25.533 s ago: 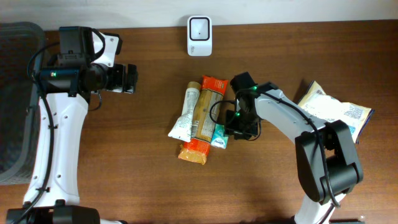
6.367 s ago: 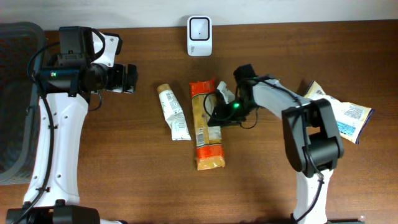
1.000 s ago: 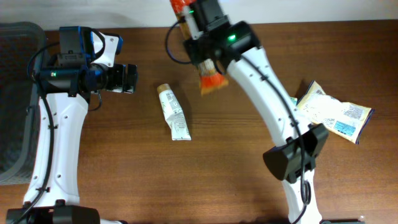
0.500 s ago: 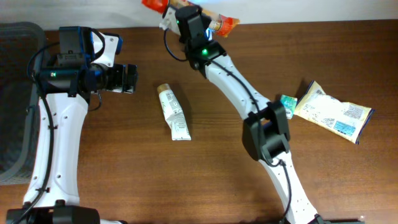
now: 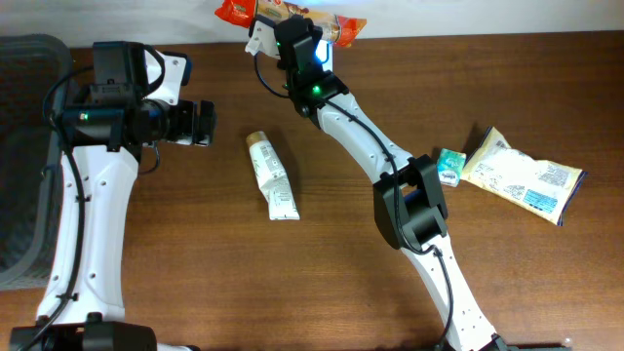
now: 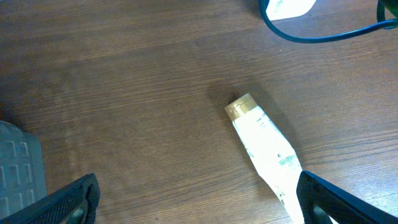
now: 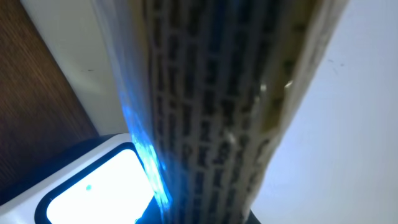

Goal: Scan the item barcode
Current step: 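Hold the spaghetti package's barcode over the white scanner, then carry the spaghetti package right and set it down near the snack bag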

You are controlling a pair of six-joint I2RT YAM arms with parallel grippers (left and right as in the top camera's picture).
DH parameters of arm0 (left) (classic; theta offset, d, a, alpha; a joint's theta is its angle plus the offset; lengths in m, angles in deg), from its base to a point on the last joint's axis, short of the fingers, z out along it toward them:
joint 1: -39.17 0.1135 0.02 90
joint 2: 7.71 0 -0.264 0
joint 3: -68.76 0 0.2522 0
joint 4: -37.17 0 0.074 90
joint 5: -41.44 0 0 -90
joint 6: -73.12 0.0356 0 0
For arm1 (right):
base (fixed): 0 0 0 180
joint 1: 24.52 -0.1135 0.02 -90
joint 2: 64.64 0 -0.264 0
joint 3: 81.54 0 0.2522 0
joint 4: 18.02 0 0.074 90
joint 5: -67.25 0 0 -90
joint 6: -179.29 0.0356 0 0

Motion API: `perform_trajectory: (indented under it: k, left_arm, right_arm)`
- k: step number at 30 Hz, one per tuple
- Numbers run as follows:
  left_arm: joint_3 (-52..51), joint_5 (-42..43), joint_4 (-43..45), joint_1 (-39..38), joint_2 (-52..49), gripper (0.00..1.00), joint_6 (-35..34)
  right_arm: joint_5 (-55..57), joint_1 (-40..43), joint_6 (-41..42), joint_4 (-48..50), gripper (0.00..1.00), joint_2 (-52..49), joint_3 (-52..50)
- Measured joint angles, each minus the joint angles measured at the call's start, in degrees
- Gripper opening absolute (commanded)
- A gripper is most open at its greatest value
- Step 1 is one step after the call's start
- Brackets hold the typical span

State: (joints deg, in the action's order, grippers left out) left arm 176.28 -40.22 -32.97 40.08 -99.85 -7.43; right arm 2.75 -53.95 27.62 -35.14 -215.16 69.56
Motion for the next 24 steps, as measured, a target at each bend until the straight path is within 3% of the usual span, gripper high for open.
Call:
perform_trajectory:
  k: [14, 18, 24]
  left_arm:
    - [0.0, 0.0, 0.0, 0.0, 0.0, 0.99, 0.0]
    - [0.0, 0.0, 0.0, 0.0, 0.0, 0.99, 0.0]
    - [0.0, 0.0, 0.0, 0.0, 0.0, 0.99, 0.0]
  right_arm:
    - [-1.6, 0.0, 1.3, -2.8, 0.04, -0.1, 0.0]
    - [-2.4, 0.3, 7.0, -12.5, 0.04, 2.0, -0.2]
    - [-3.0, 2.2, 21.1, -38.1, 0.04, 18.7, -0.6]
